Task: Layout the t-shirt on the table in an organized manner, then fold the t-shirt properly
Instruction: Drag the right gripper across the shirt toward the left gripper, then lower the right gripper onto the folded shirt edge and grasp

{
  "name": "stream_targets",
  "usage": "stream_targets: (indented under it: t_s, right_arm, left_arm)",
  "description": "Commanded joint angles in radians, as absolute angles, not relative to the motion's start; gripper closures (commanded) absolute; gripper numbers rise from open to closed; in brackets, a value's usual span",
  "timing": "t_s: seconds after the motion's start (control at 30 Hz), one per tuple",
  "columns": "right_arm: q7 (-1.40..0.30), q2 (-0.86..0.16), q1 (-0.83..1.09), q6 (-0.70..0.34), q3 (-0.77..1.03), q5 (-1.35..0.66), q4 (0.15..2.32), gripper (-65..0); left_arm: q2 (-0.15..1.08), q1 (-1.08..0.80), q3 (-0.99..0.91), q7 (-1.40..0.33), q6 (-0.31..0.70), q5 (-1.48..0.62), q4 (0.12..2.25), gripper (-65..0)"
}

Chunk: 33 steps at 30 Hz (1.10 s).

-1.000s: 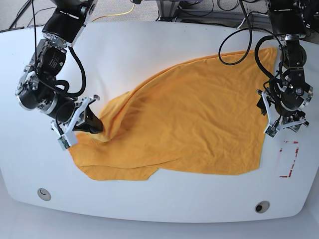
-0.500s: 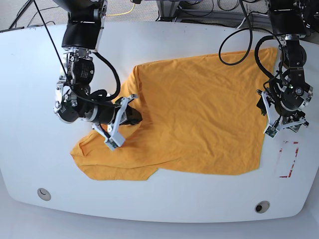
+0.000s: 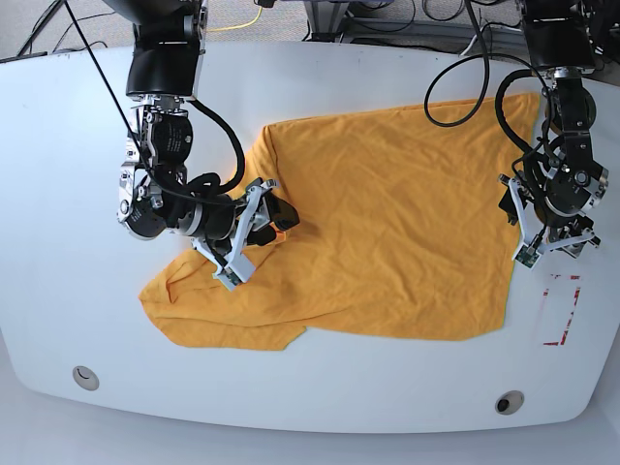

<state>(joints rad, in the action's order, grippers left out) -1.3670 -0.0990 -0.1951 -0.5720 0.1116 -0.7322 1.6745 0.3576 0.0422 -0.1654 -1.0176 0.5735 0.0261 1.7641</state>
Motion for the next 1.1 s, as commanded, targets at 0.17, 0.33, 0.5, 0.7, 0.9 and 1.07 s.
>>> stream_targets:
  t_s: [0.17, 0.33, 0.5, 0.7, 0.9, 1.07]
  right_arm:
    - [-1.351, -0.166, -0.131, -0.578, 0.257, -0.746, 1.804, -49.6]
    - [-1.351, -0.2, -0.102, -0.591, 0.348, -0.746, 1.79, -49.6]
    - [-1.351, -0.208, -0.087, -0.687, 0.392, -0.746, 1.73, -49.6]
    - [-1.351, -0.202, -0.087, -0.698, 0.387, -0.746, 1.687, -49.6]
    - [-1.349, -0.182, -0.105, -0.698, 0.384, -0.745, 1.684, -49.6]
    - [-1.349, -0.174, -0.119, -0.698, 0.384, -0.743, 1.667, -49.6]
  left_arm:
    - [0.369, 0.059, -0.171, -1.006, 0.57, 0.028, 1.782, -42.8]
    - [0.367, 0.059, -0.171, -1.006, 0.57, 0.028, 1.782, -42.8]
    - [0.367, 0.059, -0.171, -1.006, 0.57, 0.028, 1.782, -42.8]
    - [0.367, 0.059, -0.143, -1.006, 0.57, 0.028, 1.782, -42.8]
    - [0.369, 0.059, -0.122, -1.006, 0.57, 0.03, 1.782, -42.8]
    - [0.367, 0.059, -0.122, -1.006, 0.57, 0.03, 1.782, -42.8]
